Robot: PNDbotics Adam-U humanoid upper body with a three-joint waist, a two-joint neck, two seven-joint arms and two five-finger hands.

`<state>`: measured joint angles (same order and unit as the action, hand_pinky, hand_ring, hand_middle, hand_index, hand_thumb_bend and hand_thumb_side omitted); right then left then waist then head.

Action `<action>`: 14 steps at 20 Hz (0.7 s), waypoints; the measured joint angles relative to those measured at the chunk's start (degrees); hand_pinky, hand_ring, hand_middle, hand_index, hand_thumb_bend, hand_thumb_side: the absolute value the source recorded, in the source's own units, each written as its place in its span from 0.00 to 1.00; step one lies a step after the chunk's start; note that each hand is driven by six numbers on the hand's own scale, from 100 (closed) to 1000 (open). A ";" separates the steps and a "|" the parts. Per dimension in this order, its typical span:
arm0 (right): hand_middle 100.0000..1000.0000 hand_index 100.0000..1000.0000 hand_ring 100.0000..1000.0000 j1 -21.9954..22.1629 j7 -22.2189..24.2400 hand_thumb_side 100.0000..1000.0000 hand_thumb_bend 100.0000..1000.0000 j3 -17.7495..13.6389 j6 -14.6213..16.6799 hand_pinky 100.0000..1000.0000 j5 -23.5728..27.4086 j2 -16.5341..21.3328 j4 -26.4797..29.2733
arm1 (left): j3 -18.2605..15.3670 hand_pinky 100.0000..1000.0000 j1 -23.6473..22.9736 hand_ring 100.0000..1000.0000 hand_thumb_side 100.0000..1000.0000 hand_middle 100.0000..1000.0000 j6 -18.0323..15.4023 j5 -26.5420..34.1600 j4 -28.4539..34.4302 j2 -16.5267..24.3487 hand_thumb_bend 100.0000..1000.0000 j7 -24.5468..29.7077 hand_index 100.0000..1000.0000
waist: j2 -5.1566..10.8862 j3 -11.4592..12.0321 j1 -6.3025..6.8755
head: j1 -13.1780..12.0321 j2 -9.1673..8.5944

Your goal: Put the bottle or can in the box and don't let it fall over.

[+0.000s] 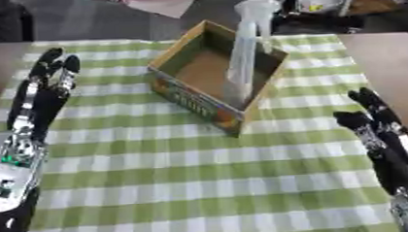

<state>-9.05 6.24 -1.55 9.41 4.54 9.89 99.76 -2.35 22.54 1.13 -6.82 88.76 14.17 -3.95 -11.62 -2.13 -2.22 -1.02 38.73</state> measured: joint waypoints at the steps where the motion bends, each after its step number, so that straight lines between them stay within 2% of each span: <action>1: 0.95 1.00 0.77 0.07 0.10 0.51 0.00 0.19 -0.05 0.84 0.00 0.00 0.00 | 0.00 0.72 -1.81 1.00 0.74 1.00 -0.01 -0.20 1.18 -0.40 0.28 0.10 0.93 | 0.20 -0.24 -0.15 | -0.16 0.31; 8: 0.95 1.00 0.76 0.68 0.49 0.50 0.00 0.40 -0.01 0.84 0.00 0.00 -0.03 | 0.26 0.72 -11.78 1.00 0.74 1.00 -0.17 -0.32 9.87 -1.28 0.28 1.27 0.93 | 0.98 -0.82 -0.31 | -0.78 1.55; 14: 0.95 1.00 0.76 0.98 0.56 0.50 0.00 0.54 -0.07 0.84 0.00 -0.01 -0.08 | 0.41 0.72 -12.66 1.00 0.74 1.00 0.66 -0.32 12.34 -1.70 0.27 1.74 0.93 | 1.01 -1.07 -0.27 | -0.94 1.57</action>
<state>-8.07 6.80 -1.02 9.34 4.54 9.89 99.68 -1.94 9.88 1.79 -7.14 101.11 12.47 -2.21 -10.61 -3.19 -2.49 -1.96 40.29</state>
